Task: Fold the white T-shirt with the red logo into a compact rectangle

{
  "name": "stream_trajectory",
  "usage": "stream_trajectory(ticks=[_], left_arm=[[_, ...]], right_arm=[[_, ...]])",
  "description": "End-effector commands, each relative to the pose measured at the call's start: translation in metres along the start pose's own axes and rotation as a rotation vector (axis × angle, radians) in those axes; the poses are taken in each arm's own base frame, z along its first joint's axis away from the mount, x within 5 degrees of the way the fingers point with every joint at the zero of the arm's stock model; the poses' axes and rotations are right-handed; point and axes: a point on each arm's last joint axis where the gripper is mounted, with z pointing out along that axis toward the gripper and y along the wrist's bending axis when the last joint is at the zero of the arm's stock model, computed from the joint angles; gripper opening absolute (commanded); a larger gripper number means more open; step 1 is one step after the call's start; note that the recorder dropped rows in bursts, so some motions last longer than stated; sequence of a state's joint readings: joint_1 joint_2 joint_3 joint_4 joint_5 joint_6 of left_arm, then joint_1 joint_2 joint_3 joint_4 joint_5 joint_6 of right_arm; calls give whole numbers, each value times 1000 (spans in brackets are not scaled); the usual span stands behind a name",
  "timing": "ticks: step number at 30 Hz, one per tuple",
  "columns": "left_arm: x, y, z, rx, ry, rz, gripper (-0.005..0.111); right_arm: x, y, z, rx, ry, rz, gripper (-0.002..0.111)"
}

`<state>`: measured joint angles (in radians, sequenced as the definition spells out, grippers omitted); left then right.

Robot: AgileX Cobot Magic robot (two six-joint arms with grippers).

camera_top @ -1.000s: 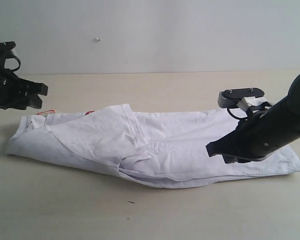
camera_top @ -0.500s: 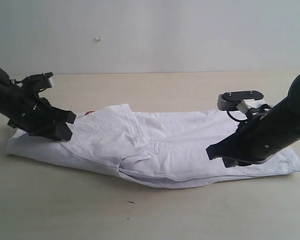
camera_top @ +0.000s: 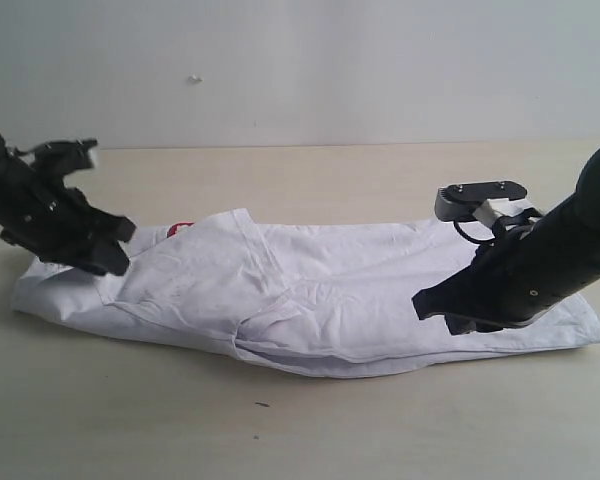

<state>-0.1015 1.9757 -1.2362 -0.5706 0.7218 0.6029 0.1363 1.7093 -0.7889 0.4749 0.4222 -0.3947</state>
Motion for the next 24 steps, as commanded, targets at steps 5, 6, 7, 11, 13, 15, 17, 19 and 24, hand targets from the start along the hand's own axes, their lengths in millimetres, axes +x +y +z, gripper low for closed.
stream_trajectory(ticks=[5, 6, 7, 11, 13, 15, 17, 19, 24], left_arm=[[-5, 38, -57, -61, -122, -78, 30], [-2, 45, -59, -63, -117, -93, 34], [0, 50, -61, -63, -114, -105, 38], [8, 76, -64, -72, -116, -218, 70], [13, 88, -62, -73, -106, -259, 74], [19, 97, -57, -61, -75, -290, 73], [23, 105, -50, -44, -53, -321, 72], [26, 110, -42, -15, -43, -363, 72], [30, 115, -20, 48, -21, -381, 72]], right_arm=[[1, -1, -2, 2, -1, -11, 0], [1, 0, -2, 1, 1, -11, 0], [1, 0, -2, 0, 4, -11, 0], [2, 0, -2, -1, 5, -11, 0], [2, 0, -2, -1, 5, -11, 0], [2, 0, -2, -1, 5, -11, 0], [2, 0, -2, -1, 5, -11, 0], [2, 0, -2, -1, 5, -13, 0], [2, 0, -2, -3, 9, -27, 0]])
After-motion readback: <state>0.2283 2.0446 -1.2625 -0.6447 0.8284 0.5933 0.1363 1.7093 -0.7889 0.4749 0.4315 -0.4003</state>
